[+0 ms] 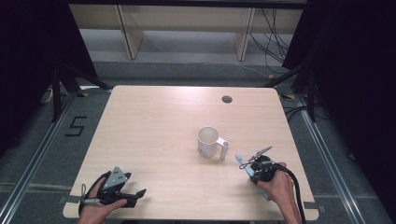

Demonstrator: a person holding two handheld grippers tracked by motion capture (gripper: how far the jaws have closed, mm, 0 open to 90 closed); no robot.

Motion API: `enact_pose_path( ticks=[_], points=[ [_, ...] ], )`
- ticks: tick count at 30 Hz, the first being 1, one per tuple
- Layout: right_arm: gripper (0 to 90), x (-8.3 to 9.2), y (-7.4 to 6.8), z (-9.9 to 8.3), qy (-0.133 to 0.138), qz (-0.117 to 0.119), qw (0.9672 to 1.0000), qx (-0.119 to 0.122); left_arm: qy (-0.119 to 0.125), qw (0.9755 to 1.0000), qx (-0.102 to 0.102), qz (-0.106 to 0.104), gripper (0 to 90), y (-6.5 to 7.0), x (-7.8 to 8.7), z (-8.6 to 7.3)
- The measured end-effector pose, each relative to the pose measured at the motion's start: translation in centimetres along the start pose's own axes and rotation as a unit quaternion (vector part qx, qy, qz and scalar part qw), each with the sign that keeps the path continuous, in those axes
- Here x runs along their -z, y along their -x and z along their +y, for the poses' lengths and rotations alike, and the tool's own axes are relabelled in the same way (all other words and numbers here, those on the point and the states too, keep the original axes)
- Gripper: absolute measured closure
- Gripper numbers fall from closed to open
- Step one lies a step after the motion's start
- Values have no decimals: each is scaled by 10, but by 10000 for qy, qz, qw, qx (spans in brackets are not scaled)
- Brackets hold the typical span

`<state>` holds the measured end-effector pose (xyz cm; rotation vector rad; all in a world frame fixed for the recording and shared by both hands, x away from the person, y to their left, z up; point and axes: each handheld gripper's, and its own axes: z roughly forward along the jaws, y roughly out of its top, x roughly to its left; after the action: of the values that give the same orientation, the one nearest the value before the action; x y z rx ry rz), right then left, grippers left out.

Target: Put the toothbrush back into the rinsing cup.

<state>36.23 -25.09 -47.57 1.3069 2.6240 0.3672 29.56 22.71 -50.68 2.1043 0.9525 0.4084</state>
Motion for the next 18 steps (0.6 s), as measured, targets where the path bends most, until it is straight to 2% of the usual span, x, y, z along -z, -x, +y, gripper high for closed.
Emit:
enact_pose_path(
  ticks=[4, 8, 9, 10, 11, 18],
  points=[
    [772, 0, 1, 3, -199, 58, 9998, -73, 3, 10000, 1, 2, 160, 0, 0, 0],
    [771, -1, -1, 9, -330, 30, 9994, 39, -45, 10000, -16, 15, 160, 0, 1, 0],
    [775, -1, -2, 10, -390, -25, 9992, -4, -33, 10000, -15, 22, 160, 0, 1, 0],
    [781, -2, -2, 11, -394, -7, 9992, 72, -31, 10000, -16, 21, 160, 0, 1, 0],
    [782, -2, -2, 12, -457, 14, 9990, 5, -33, 10000, -17, 22, 160, 0, 1, 0],
    [786, -3, 0, 19, -671, 37, 9977, 60, -12, 10000, -11, 7, 160, 0, 1, 0]
  ],
)
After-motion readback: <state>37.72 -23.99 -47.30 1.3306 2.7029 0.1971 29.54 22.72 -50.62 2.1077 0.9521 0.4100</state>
